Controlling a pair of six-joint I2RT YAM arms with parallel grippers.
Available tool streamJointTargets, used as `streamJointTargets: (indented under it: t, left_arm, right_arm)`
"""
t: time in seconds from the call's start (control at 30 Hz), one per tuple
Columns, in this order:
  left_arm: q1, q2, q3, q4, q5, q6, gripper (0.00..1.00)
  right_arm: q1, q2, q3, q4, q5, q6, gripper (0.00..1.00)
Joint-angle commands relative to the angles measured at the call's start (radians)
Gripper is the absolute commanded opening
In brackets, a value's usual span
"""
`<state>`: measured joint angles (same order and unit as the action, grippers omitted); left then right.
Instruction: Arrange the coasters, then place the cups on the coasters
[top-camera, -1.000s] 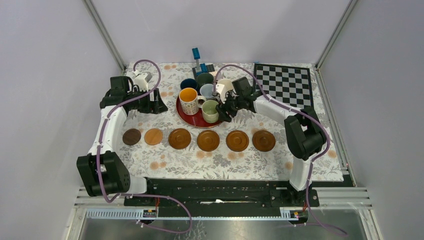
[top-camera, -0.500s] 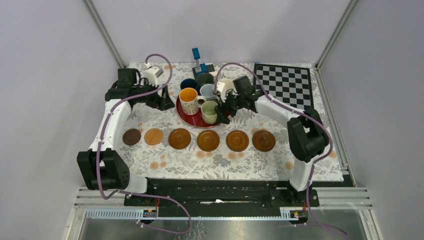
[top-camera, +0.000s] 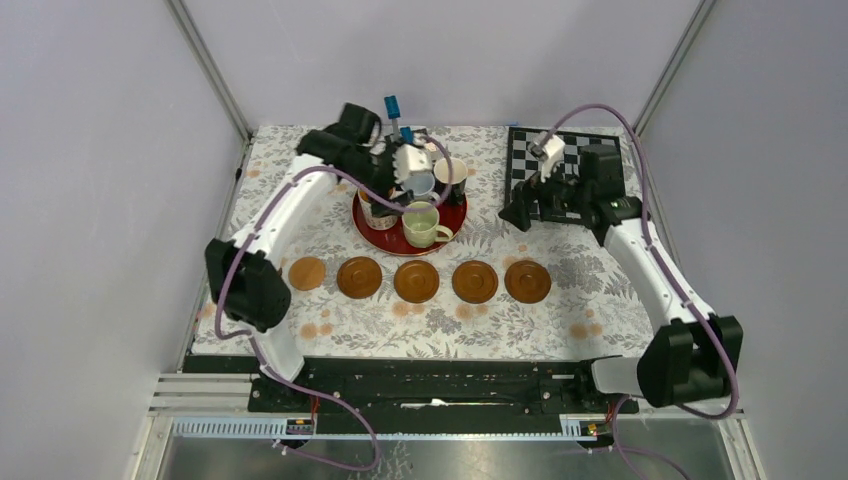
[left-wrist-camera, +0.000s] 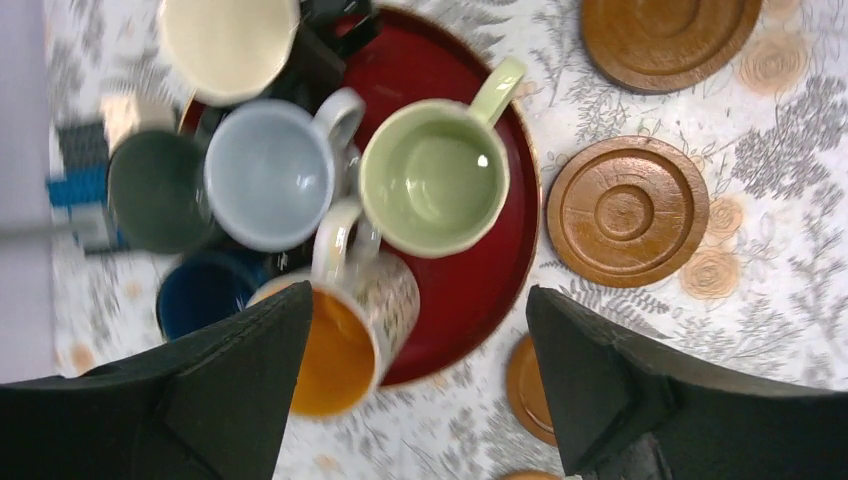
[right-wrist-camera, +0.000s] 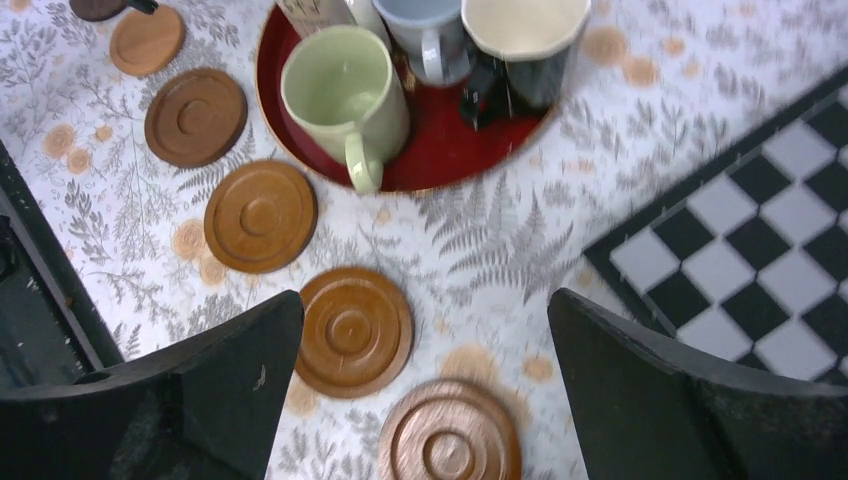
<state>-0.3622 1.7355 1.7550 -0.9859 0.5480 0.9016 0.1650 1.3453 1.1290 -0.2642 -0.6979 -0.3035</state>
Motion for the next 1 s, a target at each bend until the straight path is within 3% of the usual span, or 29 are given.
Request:
streamJointTargets:
  t: [0.0,0.17,0.3,0.5,0.97]
  left_arm:
    - [-0.139,0.084,0.089,-0.064,-0.071,0.315,0.85]
    - [-0.276,0.182,0.148,-0.089,-0.194,0.449,0.78]
    - [-0.333,0.242,0.143,-0.089,-0.298,0.539,0.74]
    - [-0.340,0.341,0.204,-0.085,-0.316,0.581,0.70]
    - [-0.349,0.479,0.243,-0.084,-0.330,0.613,0.62]
  right_arm:
    - [-0.040,-0.093,-0.077,-0.103,0.037,0.050,1.00]
    - [-0.118,-0.133,-0.064,-0.238,0.029,0.033,1.00]
    - [-0.188,-0.122,-0.081,-0.241,0.000,0.043,1.00]
    - [-0.262,-0.115,-0.078,-0.240,-0.025,0.053,1.00]
    - [-0.266,-0.126,-0.095,-0.227,-0.021,0.040,1.00]
